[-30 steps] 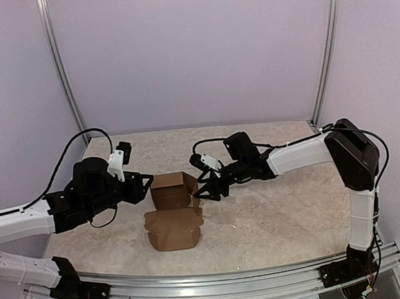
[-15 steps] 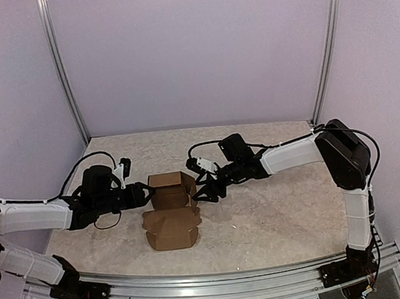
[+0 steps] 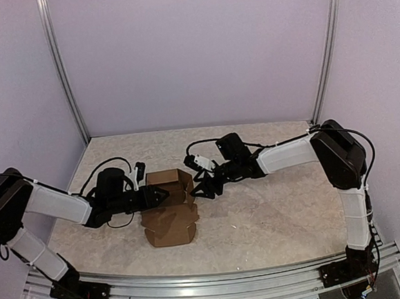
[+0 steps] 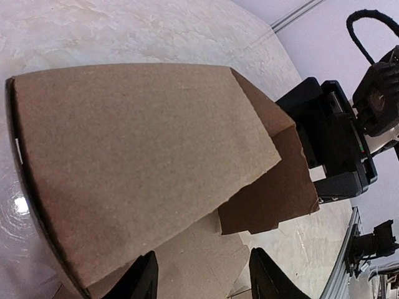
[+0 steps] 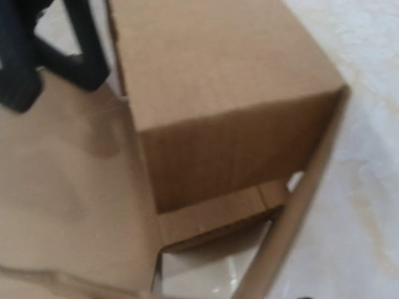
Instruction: Fold the paper box
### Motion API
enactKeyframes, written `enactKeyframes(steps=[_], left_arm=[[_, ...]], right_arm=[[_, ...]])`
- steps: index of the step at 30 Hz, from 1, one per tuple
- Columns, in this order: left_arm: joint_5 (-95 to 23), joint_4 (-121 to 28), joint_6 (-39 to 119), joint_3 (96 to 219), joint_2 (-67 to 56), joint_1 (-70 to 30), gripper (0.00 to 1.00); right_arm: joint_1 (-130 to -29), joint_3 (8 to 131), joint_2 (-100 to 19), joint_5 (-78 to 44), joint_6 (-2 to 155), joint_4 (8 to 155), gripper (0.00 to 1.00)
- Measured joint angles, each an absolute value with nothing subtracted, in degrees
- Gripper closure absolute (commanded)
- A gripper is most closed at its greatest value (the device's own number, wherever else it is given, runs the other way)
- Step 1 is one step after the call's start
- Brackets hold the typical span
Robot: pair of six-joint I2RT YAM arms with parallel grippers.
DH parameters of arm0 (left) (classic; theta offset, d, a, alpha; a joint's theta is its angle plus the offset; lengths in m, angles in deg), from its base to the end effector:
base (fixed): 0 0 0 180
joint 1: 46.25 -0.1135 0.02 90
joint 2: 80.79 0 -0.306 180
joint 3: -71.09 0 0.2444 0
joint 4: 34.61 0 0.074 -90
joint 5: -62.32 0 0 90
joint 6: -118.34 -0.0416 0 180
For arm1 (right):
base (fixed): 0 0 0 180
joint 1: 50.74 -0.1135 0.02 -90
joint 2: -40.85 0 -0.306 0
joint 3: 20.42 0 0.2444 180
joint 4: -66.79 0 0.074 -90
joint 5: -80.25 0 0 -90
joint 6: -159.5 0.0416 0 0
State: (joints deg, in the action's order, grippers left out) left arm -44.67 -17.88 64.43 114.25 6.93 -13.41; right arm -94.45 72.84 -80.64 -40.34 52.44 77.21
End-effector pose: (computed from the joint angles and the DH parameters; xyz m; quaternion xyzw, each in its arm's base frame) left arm 0.2308 -0.1635 0.1947 0.0522 0.8488 -0.3933 0.3494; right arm 0.3330 0.3476 0.1902 -0.5383 0.6921 0.3277 0.3519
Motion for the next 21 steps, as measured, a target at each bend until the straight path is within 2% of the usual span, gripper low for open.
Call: enactKeyframes(steps=[10,16,21], left_arm=[[-46.05,-17.92,64.46,115.67,7.57,-11.49,0.59],[-40.3,-33.6,62.23,118.4,0.6,-4.3,0.69],[-33.11,-45.86,61.27,123.73,4.84,0.88,0.74]], right_arm=[[-94.45,75.26,-81.76,-39.77,52.2,77.08,0.34],[-94.45,76.05,-81.87,-40.65,50.63,78.04,0.33],[-94.45,76.47,-82.04,-41.06,50.21,78.33,0.33]])
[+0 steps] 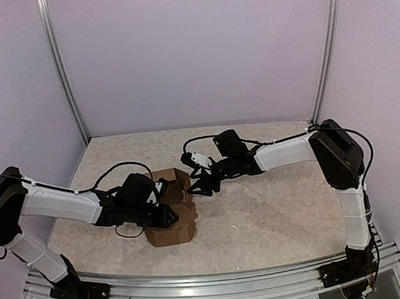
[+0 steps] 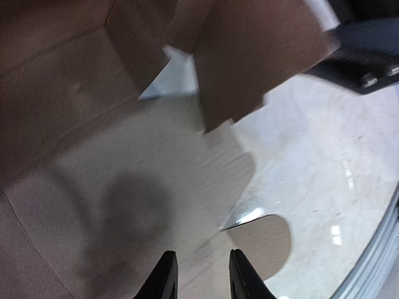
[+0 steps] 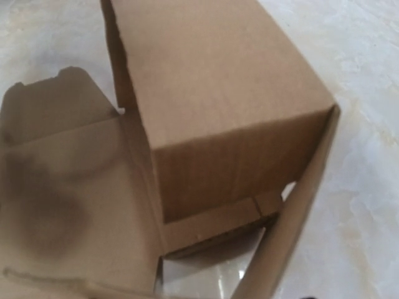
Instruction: Fold the paper box
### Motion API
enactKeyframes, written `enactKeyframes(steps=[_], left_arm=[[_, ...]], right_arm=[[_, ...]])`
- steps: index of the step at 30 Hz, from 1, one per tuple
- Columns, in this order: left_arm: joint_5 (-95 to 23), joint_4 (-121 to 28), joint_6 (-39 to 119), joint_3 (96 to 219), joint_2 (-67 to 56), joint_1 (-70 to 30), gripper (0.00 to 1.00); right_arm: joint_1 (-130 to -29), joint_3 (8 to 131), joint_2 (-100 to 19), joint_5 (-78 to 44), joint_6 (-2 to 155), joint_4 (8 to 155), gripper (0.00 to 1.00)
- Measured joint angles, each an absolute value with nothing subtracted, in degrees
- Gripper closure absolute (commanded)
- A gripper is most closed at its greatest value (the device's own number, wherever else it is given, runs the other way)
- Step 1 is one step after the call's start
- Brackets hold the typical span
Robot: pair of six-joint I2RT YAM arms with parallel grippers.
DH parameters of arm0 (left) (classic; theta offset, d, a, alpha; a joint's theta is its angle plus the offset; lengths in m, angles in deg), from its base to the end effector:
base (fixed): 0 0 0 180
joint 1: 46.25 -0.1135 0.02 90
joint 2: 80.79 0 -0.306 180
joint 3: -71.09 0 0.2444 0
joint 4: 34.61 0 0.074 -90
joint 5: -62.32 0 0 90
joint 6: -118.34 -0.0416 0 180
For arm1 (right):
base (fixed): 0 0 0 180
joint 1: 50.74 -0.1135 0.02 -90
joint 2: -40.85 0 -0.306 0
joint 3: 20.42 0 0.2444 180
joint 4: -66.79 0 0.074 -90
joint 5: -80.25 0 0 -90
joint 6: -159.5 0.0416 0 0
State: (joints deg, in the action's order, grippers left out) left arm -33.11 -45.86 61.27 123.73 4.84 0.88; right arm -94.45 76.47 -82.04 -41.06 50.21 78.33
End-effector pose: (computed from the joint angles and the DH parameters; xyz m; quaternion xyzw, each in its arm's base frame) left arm 0.1906 -0.2111 0.2050 0.1320 0.9110 -0.2832 0.2693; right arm 0.3412 0.3561 0.1966 -0.5530 0.6742 0.3266 0.3648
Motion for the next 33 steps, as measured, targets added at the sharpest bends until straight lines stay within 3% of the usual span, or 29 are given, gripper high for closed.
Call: enactKeyframes(steps=[3,19,27,33], left_arm=[[-30.0,-50.93,61.27,124.87,10.69,1.62,0.76],[-32.21,-43.89,57.0,131.84,20.31,1.84,0.79],[-27.82,-54.51,51.45,134.97,16.49,6.96,0.59],[-21.61,-61.75,49.92,136.85,-0.96,6.85,0.44]], right_arm=[[-94.45,76.79,-82.06,-41.19,50.21,78.33,0.32],[-94.45,86.02,-90.56,-46.55,51.5,78.61,0.4],[-94.34,82.83,-87.66,-47.01,51.74,81.98,0.34],[-93.05,78.98,-79.96,-48.38,49.65,86.0,0.33]])
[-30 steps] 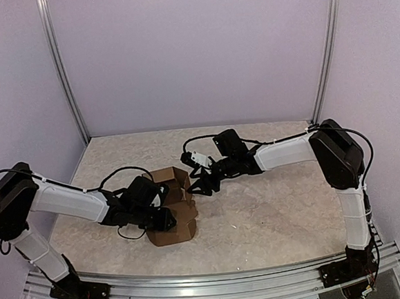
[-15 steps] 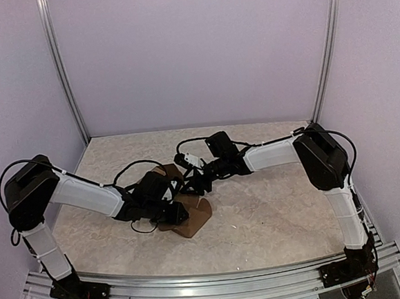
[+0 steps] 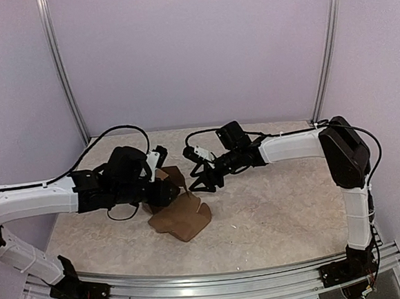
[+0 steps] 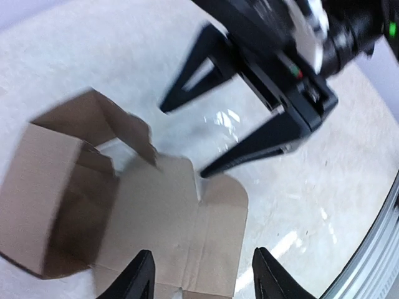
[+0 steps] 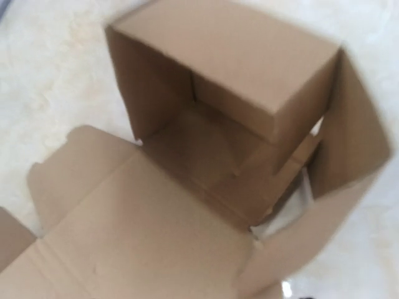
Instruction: Fold the paper box
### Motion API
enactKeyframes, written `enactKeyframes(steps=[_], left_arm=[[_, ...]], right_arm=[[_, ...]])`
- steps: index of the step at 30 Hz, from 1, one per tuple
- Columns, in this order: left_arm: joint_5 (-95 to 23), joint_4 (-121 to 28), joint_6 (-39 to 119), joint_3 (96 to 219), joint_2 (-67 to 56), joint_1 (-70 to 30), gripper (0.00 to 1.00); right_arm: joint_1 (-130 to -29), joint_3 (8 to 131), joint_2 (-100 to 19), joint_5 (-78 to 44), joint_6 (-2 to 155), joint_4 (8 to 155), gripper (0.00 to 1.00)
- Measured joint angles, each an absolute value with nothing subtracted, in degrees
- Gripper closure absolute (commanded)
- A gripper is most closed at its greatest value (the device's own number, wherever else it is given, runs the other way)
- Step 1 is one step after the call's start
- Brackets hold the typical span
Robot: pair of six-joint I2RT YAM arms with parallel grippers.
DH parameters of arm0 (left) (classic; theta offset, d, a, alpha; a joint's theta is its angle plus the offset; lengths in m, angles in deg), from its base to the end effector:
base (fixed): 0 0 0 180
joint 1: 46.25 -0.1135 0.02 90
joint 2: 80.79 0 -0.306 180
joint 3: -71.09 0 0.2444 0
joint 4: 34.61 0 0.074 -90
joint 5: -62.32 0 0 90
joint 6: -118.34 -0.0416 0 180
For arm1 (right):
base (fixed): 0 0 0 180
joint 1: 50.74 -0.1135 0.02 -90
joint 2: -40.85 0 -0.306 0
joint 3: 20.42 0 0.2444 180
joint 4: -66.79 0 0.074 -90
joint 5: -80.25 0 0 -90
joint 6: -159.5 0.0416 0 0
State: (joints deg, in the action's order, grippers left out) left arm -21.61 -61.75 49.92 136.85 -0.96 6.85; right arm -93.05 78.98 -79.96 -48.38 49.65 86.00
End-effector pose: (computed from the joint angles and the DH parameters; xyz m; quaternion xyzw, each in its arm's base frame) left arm 0.1775 -0.2291 0.2793 0.2260 0.8812 -0.2118 0.3572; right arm 0.3413 0.3457 0.2178 -0.5610 0.6630 0.3715 0.3281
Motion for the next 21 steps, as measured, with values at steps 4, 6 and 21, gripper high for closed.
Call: enactKeyframes(steps=[4,6,21], left_arm=[[-19.69,-62.12,54.07,133.68,-13.68,-3.66,0.4],[-18.68,-62.77,56.96,130.92,-17.15,-9.46,0.38],[-29.39,-59.93,66.55,127.23,-6.55,-20.28,0.36]], right_arm=[[-91.72,77.21,-76.05,-48.51,48.9,86.35,0.32],[-91.19,77.32,-75.68,-48.14,48.66,86.24,0.31],[-89.25,82.35,-81.12,-45.39,48.14,87.16,0.31]])
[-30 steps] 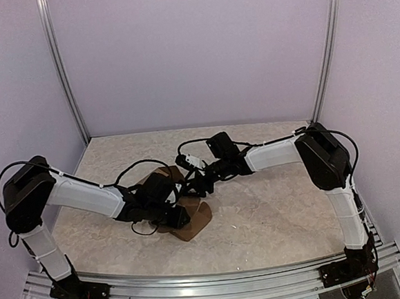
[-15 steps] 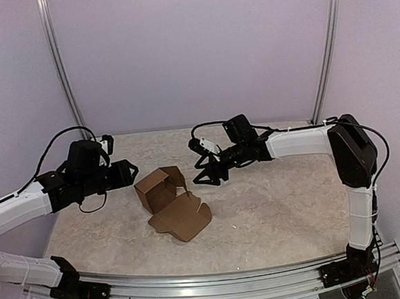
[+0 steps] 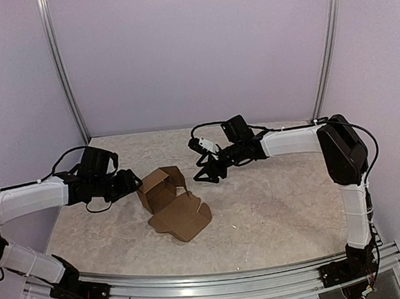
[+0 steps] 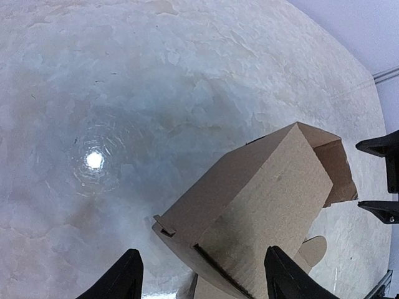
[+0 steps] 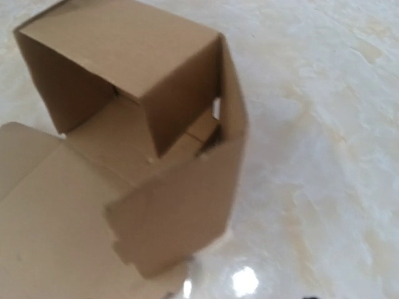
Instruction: Fold the paper box
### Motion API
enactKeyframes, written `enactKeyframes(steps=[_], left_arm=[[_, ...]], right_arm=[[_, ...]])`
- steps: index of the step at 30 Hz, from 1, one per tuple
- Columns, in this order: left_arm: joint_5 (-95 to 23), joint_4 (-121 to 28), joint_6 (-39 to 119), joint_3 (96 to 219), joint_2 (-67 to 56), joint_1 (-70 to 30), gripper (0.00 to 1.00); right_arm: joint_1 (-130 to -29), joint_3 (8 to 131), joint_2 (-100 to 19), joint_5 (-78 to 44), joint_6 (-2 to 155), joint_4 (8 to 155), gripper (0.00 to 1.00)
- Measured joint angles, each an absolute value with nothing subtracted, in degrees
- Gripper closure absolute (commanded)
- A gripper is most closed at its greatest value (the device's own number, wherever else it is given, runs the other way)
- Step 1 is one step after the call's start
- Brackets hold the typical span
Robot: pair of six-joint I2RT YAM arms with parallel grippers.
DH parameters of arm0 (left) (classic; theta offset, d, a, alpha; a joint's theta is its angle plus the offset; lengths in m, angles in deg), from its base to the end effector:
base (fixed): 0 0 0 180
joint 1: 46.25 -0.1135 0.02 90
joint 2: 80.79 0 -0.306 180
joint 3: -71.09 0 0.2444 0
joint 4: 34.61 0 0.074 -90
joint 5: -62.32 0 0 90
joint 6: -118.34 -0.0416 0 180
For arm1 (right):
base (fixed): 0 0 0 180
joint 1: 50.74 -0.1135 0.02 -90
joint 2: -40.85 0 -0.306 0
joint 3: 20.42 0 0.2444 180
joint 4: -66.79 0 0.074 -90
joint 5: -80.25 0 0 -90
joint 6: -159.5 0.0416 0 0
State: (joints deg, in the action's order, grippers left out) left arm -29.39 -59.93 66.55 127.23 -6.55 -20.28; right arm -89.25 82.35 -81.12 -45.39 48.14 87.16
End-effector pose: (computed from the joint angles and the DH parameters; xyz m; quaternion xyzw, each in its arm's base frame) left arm 0.2270 -0.1120 0.2526 -0.0920 0.9138 -0.2216 0.3277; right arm 0.3730 0.3278 0.2240 -0.5428 0.6813 0.3342 0.3598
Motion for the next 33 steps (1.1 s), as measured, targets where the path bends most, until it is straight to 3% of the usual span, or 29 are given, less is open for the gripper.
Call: enactKeyframes(steps=[9,19,33], left_arm=[[-36.41,-52.5,66.71,127.32,-0.04,-20.39,0.45],[-40.95,-45.03,66.29,129.77,6.63,-18.88,0.46],[-42.75,-42.27,67.69,129.92,8.31,-17.06,0.46]], right_arm=[[-84.68,86.54,-83.59,-46.15,44.44,89.56,0.32],[-83.67,94.24,-90.72,-48.69,32.6,98.7,0.32],[-88.02,95.07,-91.26,-52.65,33.27,100.03,0.36]])
